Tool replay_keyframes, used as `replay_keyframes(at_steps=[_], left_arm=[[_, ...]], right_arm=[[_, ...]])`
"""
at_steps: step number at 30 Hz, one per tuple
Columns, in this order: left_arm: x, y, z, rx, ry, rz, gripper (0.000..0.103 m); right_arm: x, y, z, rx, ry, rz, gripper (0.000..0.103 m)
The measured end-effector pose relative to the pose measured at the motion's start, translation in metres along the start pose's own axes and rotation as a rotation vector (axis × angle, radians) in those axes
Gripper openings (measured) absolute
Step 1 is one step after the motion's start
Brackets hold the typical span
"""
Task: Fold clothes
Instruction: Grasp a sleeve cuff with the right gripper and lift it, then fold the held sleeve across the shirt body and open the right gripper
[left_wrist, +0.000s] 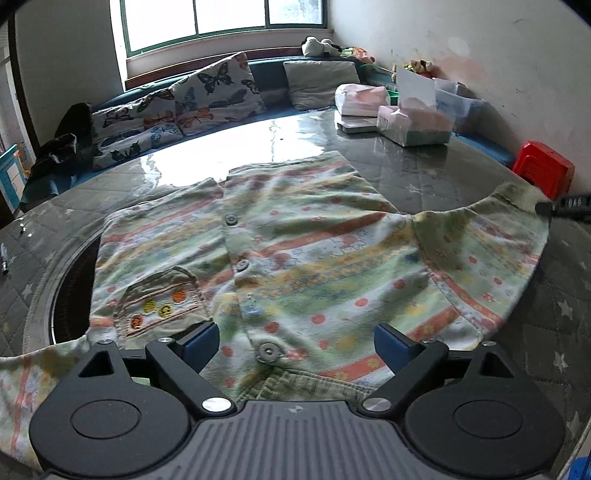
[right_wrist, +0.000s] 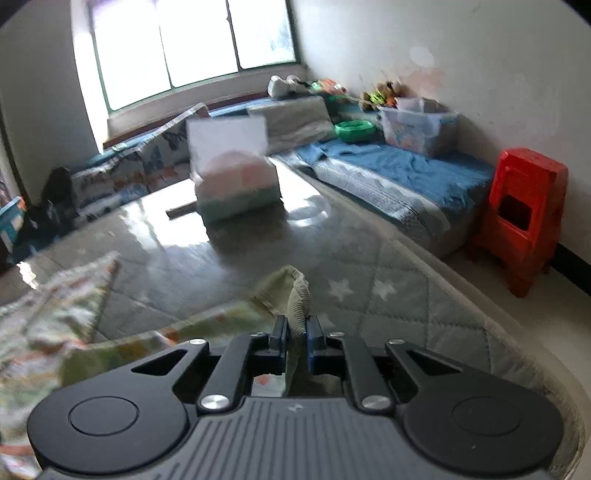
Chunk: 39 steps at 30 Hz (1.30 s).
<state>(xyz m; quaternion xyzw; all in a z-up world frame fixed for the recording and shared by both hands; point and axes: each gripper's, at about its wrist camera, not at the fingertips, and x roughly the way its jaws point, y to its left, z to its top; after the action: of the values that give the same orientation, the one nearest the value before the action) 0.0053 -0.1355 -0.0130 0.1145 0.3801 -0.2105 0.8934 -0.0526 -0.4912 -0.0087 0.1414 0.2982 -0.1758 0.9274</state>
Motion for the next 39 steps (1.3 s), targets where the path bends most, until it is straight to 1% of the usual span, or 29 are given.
replay_keyframes(at_steps=[2,4,6,9,11,16,21,25,33,35,37,39], left_arm=[[0.002,-0.002,0.000,0.006,0.004,-0.003,0.095],[0.003,-0.003,0.001,0.006,0.007,-0.006,0.095],[0.003,-0.002,0.000,0.003,0.003,-0.005,0.100],[0.000,0.006,-0.001,-0.014,-0.006,0.006,0.103],[-0.003,0.013,-0.001,-0.029,-0.011,0.014,0.103],[-0.007,0.032,-0.006,-0.074,-0.018,0.048,0.103],[-0.015,0.057,-0.014,-0.141,-0.029,0.083,0.103],[-0.022,0.077,-0.021,-0.200,-0.037,0.112,0.103],[-0.038,0.115,-0.033,-0.313,-0.060,0.181,0.103],[-0.041,0.123,-0.034,-0.336,-0.064,0.199,0.103],[-0.042,0.127,-0.035,-0.350,-0.066,0.209,0.103],[-0.043,0.130,-0.034,-0.358,-0.066,0.214,0.103]], right_arm=[[-0.009,0.008,0.006,-0.013,-0.017,0.034,0.009],[-0.018,0.018,0.012,-0.015,-0.026,0.089,0.009],[-0.025,0.033,0.015,-0.033,-0.031,0.148,0.009],[-0.036,0.055,0.019,-0.060,-0.037,0.238,0.009],[-0.042,0.070,0.022,-0.080,-0.040,0.289,0.009],[-0.052,0.125,0.028,-0.154,-0.020,0.455,0.008],[-0.047,0.181,0.024,-0.252,0.023,0.560,0.008],[-0.041,0.224,0.015,-0.323,0.061,0.617,0.008],[-0.030,0.273,-0.021,-0.408,0.148,0.683,0.009],[-0.027,0.284,-0.031,-0.425,0.169,0.701,0.012],[-0.027,0.292,-0.039,-0.449,0.180,0.712,0.021],[-0.028,0.297,-0.042,-0.472,0.187,0.726,0.024]])
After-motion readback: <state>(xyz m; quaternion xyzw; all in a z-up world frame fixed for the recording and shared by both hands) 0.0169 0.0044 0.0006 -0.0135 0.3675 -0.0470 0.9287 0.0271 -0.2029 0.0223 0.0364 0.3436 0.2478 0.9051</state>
